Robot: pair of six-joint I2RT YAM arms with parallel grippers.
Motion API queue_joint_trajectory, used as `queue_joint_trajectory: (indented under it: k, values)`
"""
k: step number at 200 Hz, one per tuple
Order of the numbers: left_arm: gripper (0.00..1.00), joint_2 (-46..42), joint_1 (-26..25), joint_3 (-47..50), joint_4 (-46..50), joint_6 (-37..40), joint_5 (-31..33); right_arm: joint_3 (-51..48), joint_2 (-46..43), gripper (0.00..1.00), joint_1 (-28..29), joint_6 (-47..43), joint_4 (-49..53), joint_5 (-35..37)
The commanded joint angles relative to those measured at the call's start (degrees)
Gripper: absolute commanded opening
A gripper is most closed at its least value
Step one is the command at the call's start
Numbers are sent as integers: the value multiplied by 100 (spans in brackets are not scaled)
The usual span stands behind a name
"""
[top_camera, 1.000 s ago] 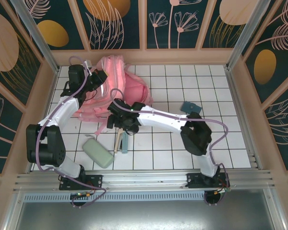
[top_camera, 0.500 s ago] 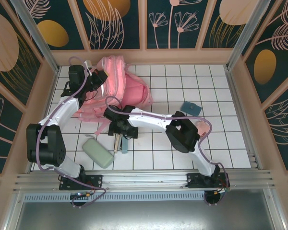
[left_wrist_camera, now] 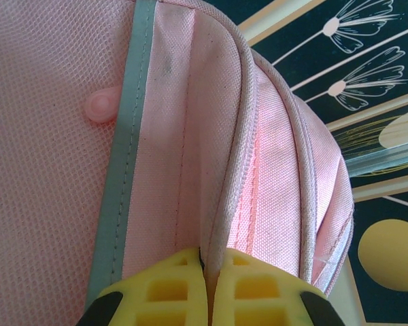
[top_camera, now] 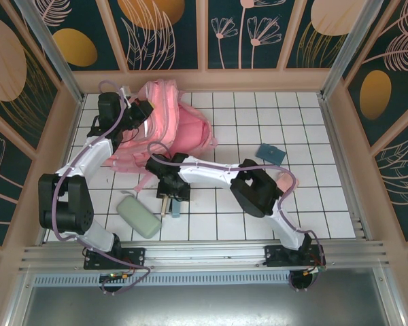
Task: Pack the student bag
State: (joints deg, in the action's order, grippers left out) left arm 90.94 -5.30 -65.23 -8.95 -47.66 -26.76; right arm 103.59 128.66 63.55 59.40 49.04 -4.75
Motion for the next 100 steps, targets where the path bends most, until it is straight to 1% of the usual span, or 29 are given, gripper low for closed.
queue_joint_trajectory:
  k: [1,16,31,38,42,70,100]
  values:
    - [0,65,99,-11,-214,49,170,-59,-84,60,1,20,117,163]
    - [0,82,95,-25,-182,73,172,-67,-164,57,-17,-15,115,253]
    - [0,115,99,-34,-192,68,130,-155,-263,49,-37,-7,66,315]
    - [0,126,99,-47,-193,79,121,-210,-318,43,-42,3,18,349]
    - [0,131,99,-57,-185,88,120,-237,-340,41,-38,11,3,372]
    - [0,105,99,-79,-196,167,17,-311,-517,40,-56,40,1,537]
    - [0,117,99,-59,-233,186,-55,-685,-1027,37,-103,134,-348,787]
